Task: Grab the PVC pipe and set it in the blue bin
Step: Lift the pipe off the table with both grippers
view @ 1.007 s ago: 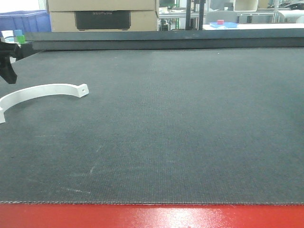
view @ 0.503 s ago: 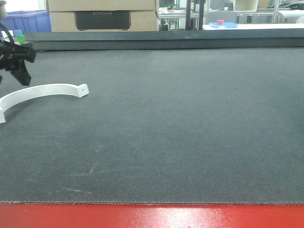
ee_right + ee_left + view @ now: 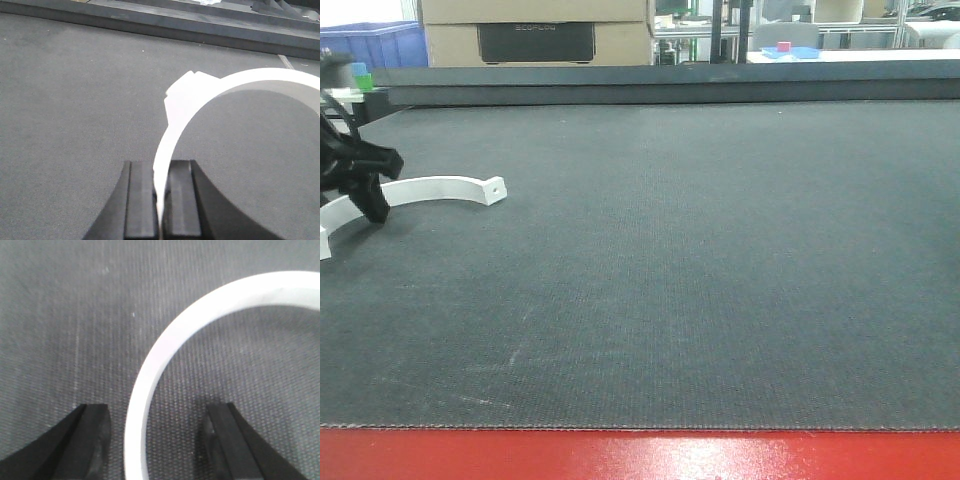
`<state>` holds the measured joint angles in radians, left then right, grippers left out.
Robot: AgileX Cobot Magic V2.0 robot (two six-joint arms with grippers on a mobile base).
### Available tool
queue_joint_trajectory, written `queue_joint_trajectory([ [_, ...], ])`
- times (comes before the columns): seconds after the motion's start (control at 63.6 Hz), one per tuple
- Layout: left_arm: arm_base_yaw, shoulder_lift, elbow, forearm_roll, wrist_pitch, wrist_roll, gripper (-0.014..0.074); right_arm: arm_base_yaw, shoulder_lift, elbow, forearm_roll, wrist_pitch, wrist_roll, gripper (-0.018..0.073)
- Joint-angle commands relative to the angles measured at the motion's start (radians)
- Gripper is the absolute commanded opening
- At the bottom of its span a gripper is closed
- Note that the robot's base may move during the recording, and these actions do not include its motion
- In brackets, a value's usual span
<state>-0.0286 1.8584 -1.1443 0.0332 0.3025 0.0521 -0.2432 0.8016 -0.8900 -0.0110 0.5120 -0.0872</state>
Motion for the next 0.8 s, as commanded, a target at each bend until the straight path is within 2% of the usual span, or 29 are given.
queue_joint_trajectory([
  [0.0, -0.004, 0.017, -0.007, 0.005, -0.015, -0.001, 0.033, -0.003, -0.008, -0.007, -0.003, -0.026, -0.007, -0.0168],
  [0.094, -0.004, 0.028, -0.007, 0.005, -0.015, -0.001, 0.0313, -0.003, -0.008, -0.007, -0.003, -0.026, -0.007, -0.0168],
  [0.173, -0.004, 0.03, -0.007, 0.005, -0.012, -0.001, 0.0258, -0.003, -0.008, -0.007, -0.003, -0.026, -0.007, -0.0168],
  [0.377, -0.004, 0.03, -0.007, 0.0, -0.011, -0.001, -0.0111, -0.003, -0.008, -0.007, -0.003, -0.026, -0.007, -0.0168],
  [0.613, -0.004, 0.021, -0.007, 0.0, 0.008, -0.001, -0.0111, -0.003, -0.01, -0.007, -0.003, -0.026, -0.007, -0.0168],
  [0.786, -0.004, -0.063, -0.007, -0.003, 0.01, -0.001, -0.0111, -0.003, -0.037, -0.007, -0.001, -0.019, -0.007, -0.0168],
])
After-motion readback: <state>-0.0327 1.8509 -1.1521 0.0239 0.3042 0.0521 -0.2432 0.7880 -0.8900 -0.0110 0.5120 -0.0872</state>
